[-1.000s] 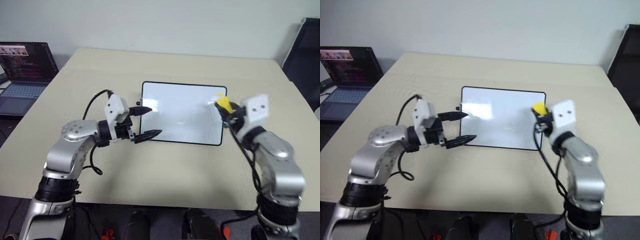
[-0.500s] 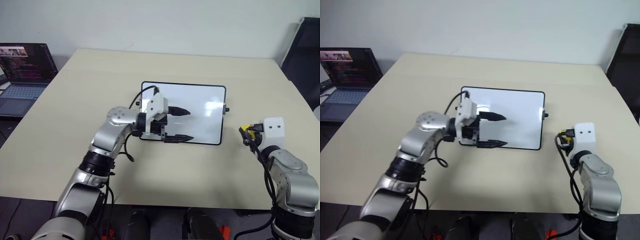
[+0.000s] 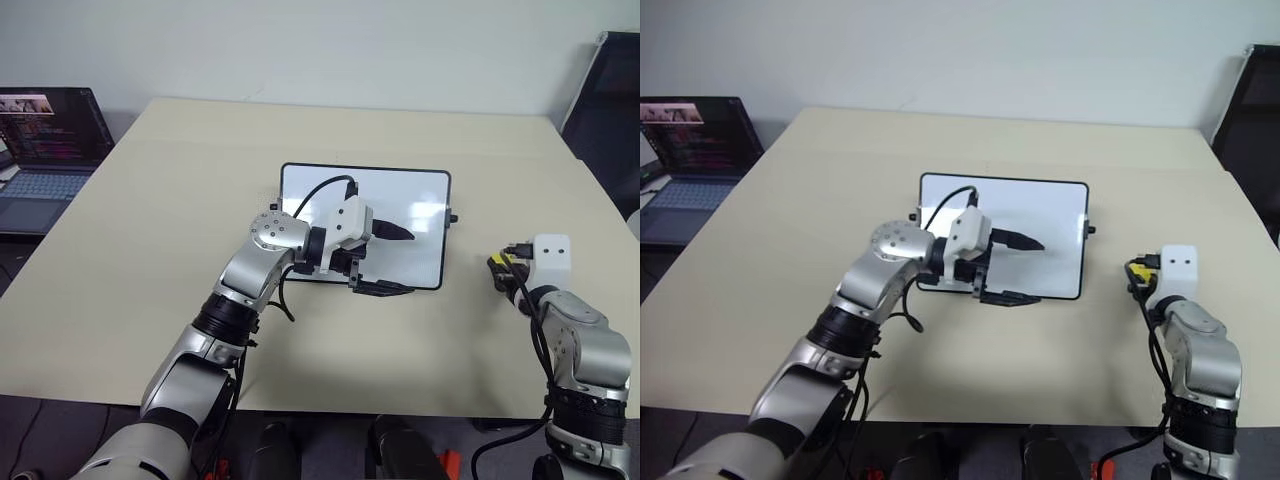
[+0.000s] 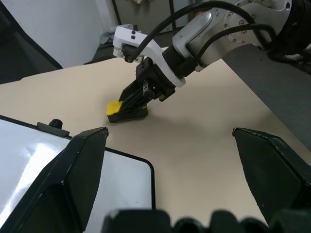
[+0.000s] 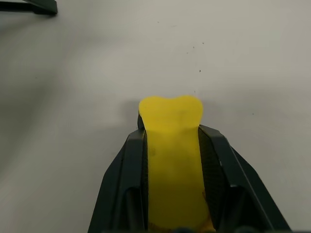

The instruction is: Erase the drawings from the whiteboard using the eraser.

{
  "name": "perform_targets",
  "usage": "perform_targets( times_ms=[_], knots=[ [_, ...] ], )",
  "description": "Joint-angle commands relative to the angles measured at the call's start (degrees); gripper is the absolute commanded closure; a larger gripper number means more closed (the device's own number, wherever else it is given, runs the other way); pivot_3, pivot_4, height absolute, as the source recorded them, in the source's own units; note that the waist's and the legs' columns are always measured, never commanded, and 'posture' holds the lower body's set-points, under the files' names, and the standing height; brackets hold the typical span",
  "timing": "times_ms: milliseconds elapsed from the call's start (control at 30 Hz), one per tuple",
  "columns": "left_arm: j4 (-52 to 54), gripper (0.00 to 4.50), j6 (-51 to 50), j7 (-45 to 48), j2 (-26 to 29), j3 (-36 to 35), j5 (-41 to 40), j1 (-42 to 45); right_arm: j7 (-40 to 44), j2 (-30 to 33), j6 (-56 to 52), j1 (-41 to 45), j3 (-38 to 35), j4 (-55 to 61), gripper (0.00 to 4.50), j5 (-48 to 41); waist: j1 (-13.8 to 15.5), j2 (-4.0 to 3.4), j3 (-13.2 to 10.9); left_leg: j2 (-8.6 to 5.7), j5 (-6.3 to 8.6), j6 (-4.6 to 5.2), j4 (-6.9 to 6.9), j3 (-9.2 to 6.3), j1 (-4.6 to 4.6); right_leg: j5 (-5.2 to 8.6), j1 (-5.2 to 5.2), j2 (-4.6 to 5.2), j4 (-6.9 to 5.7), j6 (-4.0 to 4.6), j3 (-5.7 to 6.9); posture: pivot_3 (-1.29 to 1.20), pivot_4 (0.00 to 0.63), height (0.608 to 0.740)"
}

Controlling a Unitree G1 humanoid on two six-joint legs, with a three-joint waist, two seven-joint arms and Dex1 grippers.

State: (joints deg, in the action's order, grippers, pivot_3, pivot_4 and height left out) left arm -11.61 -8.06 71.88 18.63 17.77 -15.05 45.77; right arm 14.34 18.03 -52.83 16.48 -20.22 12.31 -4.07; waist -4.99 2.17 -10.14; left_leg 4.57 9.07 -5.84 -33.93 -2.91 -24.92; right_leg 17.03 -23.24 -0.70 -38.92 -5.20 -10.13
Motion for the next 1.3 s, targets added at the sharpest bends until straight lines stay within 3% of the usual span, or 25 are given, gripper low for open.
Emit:
perform_targets(
  times_ms=[33,500,867,967,1200,1300],
  knots=[
    [1.41,0.0,0.25,-0.22,-0.46,-0.9,-0.29,0.99,-0.98,1.43,3.18,1.04,-0.87,-0.44,3.05,-0.73,0.0,-0.02,-0.01,0.0,0.0,0.0,0.0,0.0,0.0,0.0,0.0,0.0,0.0,0.0,0.0,0.0,0.15,0.74],
    [4.18,0.0,-3.98,-3.38,1.11,-3.07,-1.55,-1.28,-2.88,1.49,6.75,1.39,-1.38,-1.67,3.05,-4.39,0.0,-0.11,-0.06,0.0,0.0,0.0,0.0,-0.01,0.0,0.0,0.01,0.0,-0.01,-0.01,0.01,0.0,0.15,0.74],
    [7.31,0.0,-6.46,-7.09,-0.59,-4.02,-2.12,-1.5,-5.88,-2.69,26.47,-0.47,-2.0,-8.89,3.05,-5.47,0.01,-0.13,-0.07,0.0,0.0,0.0,0.01,-0.02,0.01,-0.01,0.03,-0.01,-0.01,-0.02,0.02,0.0,0.15,0.74],
    [8.1,0.0,-7.3,-7.3,-0.04,-4.44,-2.39,-1.73,-5.6,-3.41,25.16,-1.38,-1.01,-8.01,2.46,-6.32,-0.01,-0.16,-0.08,0.0,0.0,0.0,0.0,-0.02,0.01,-0.01,0.03,-0.01,-0.01,-0.01,0.02,0.0,0.15,0.74],
    [7.92,0.0,-7.31,-7.59,0.52,-4.3,-2.58,-1.74,-5.18,-2.6,24.83,-1.26,-0.69,-8.58,0.01,-7.79,0.0,-0.19,-0.09,0.0,-0.01,0.0,-0.02,-0.03,0.02,-0.01,0.04,-0.01,-0.04,-0.02,0.02,0.0,0.15,0.74],
    [7.36,0.0,-6.96,-7.57,0.4,-4.27,-2.48,-1.59,-5.91,-2.4,26.13,-1.09,-0.64,-8.66,0.01,-7.26,0.0,-0.2,-0.09,0.0,-0.01,0.0,-0.02,-0.03,0.02,-0.01,0.04,-0.01,-0.04,-0.02,0.03,0.0,0.15,0.74]
  ],
)
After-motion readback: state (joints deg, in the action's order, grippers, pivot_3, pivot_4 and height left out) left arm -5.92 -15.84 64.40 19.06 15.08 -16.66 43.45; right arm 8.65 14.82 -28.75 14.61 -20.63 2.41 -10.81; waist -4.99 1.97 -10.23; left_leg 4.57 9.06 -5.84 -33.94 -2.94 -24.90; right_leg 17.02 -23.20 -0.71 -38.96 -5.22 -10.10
